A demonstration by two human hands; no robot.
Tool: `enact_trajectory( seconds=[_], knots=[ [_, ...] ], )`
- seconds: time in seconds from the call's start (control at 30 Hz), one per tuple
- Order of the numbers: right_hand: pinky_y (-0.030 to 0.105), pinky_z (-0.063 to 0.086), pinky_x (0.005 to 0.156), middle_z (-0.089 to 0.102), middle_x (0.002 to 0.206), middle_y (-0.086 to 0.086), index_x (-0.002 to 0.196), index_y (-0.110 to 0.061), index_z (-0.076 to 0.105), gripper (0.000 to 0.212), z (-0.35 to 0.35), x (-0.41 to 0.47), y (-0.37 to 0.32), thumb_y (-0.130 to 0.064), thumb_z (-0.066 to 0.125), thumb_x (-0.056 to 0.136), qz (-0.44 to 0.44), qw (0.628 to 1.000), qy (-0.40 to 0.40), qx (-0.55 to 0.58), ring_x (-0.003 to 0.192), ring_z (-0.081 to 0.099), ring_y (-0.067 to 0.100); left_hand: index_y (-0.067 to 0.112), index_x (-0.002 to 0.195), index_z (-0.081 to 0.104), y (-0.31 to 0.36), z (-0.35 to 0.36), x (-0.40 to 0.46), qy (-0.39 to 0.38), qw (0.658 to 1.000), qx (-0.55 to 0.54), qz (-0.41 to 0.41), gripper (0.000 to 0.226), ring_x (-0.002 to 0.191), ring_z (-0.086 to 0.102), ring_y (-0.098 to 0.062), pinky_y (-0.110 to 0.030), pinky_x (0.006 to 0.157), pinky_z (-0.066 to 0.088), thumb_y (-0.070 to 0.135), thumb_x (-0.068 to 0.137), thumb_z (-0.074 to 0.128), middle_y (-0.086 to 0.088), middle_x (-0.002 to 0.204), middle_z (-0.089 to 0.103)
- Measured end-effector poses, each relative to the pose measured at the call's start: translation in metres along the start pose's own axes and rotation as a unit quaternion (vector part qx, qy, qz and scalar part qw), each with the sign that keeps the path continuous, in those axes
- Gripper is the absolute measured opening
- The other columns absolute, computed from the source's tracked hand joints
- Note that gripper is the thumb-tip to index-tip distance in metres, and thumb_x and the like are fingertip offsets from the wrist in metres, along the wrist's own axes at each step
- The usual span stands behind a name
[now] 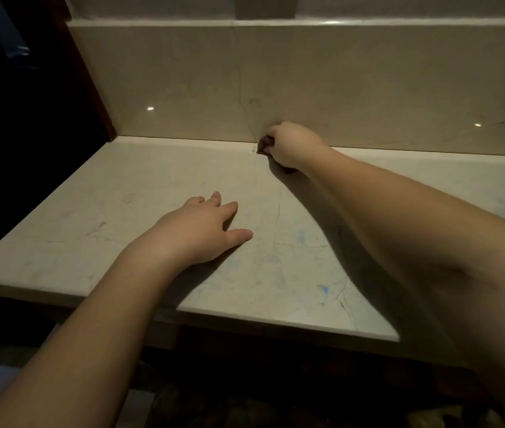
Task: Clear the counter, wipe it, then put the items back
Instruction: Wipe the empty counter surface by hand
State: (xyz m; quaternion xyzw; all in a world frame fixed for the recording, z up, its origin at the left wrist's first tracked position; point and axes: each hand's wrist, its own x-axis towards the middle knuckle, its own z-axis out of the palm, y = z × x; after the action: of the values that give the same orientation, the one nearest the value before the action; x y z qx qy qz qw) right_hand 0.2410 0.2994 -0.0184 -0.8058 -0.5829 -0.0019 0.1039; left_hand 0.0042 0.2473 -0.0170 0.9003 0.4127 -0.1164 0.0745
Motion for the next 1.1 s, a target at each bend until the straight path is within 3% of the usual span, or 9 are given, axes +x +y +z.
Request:
enact_trajectory(
  seconds=[0.17,0.33,0.6,0.87,0.97,1.1],
  knots=[
    [0.033,0.039,0.07,0.06,0.113,0.007,0.11,-0.019,0.061,0.024,-0.006,-0.014,0.017,-0.029,0.046,0.093,0.048,0.996,0.023,-0.072,0.103,0.057,0.032,0.035,0.153,0.013,-0.001,0.0,-0.001,-0.007,1.0,-0.006,0.002,0.074,0.147,0.009,-0.024,-0.047,0.113,0.024,0.07,0.09,0.034,0.003,0.162,0.004],
    [0.032,0.038,0.066,0.062,0.099,0.006,0.102,-0.016,0.064,0.021,-0.008,-0.025,0.019,-0.027,0.05,0.092,0.067,0.989,0.001,-0.13,0.094,0.058,0.032,0.035,0.152,0.015,0.0,-0.001,0.002,-0.008,1.0,0.003,0.001,0.072,0.147,0.011,-0.026,-0.047,0.112,0.027,0.068,0.091,0.035,0.002,0.162,0.006],
    [0.031,0.038,0.069,0.064,0.109,0.004,0.105,-0.02,0.066,0.021,0.001,0.0,-0.01,-0.025,0.051,0.09,0.051,0.996,0.038,-0.058,0.1,0.06,0.029,0.036,0.152,0.014,0.0,0.0,0.002,-0.009,1.0,0.007,-0.005,0.075,0.147,0.011,-0.025,-0.046,0.112,0.026,0.07,0.089,0.035,0.003,0.162,0.006],
    [0.032,0.035,0.065,0.059,0.097,0.009,0.095,-0.018,0.063,0.025,-0.009,-0.04,0.062,-0.039,0.05,0.093,-0.026,0.998,0.038,-0.047,0.093,0.055,0.032,0.036,0.152,0.014,0.0,-0.002,-0.001,-0.004,1.0,0.01,0.002,0.074,0.147,0.009,-0.023,-0.046,0.11,0.029,0.071,0.089,0.033,0.004,0.162,0.005],
    [0.033,0.036,0.067,0.049,0.093,0.003,0.098,-0.019,0.066,0.023,-0.008,-0.042,0.086,-0.037,0.052,0.094,-0.015,0.995,0.081,-0.056,0.099,0.051,0.03,0.036,0.152,0.016,0.0,-0.003,0.0,0.0,1.0,0.021,0.005,0.074,0.146,0.012,-0.023,-0.046,0.107,0.034,0.072,0.088,0.033,0.004,0.162,0.008],
    [0.032,0.035,0.069,0.054,0.105,0.009,0.101,-0.014,0.065,0.023,-0.002,-0.021,0.068,-0.032,0.054,0.092,0.03,0.995,0.093,-0.03,0.103,0.052,0.032,0.037,0.151,0.019,-0.002,-0.004,0.001,0.001,1.0,0.03,0.007,0.074,0.145,0.015,-0.023,-0.046,0.105,0.036,0.073,0.087,0.033,0.005,0.162,0.01]
  ],
)
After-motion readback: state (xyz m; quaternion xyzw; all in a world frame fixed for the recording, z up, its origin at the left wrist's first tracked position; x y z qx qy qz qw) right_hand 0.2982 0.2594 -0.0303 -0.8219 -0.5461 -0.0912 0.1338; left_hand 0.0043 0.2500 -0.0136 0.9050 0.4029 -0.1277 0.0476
